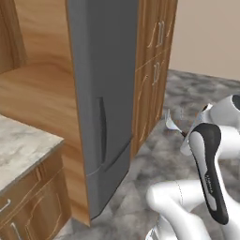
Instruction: Take the fork and place it on the left side of the plate. Then take the spoon and place it on the right side of the plate. Make sure they're directly next to the plate.
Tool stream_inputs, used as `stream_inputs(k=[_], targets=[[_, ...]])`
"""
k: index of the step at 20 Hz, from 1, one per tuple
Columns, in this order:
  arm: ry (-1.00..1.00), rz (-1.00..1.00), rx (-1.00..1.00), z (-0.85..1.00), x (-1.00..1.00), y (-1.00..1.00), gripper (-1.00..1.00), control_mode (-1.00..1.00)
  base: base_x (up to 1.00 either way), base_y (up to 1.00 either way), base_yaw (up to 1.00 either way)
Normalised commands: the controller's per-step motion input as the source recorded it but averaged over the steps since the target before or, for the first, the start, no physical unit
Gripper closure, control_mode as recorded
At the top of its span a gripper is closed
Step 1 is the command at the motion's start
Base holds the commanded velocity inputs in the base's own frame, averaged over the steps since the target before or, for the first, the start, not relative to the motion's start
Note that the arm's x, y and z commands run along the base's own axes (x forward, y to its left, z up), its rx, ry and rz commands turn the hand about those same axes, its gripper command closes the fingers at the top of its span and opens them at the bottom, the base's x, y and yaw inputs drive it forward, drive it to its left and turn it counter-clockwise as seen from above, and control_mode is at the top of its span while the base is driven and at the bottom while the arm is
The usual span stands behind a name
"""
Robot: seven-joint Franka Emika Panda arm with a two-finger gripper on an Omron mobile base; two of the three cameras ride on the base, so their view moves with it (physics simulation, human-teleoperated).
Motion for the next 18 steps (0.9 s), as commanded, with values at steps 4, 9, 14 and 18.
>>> stream_inputs(k=[4,9,14,18], targets=[[0.0,0.0,0.0,0.0,0.0,0.0,1.0,1.0,0.33,-0.33,-0.63],[0.0,0.0,0.0,0.0,0.0,0.0,1.0,1.0,0.57,-0.35,-0.54],[0.0,0.0,0.0,0.0,0.0,0.0,1.0,1.0,0.66,-0.31,-0.5],[0.0,0.0,0.0,0.0,0.0,0.0,1.0,1.0,0.76,-0.23,-0.47]])
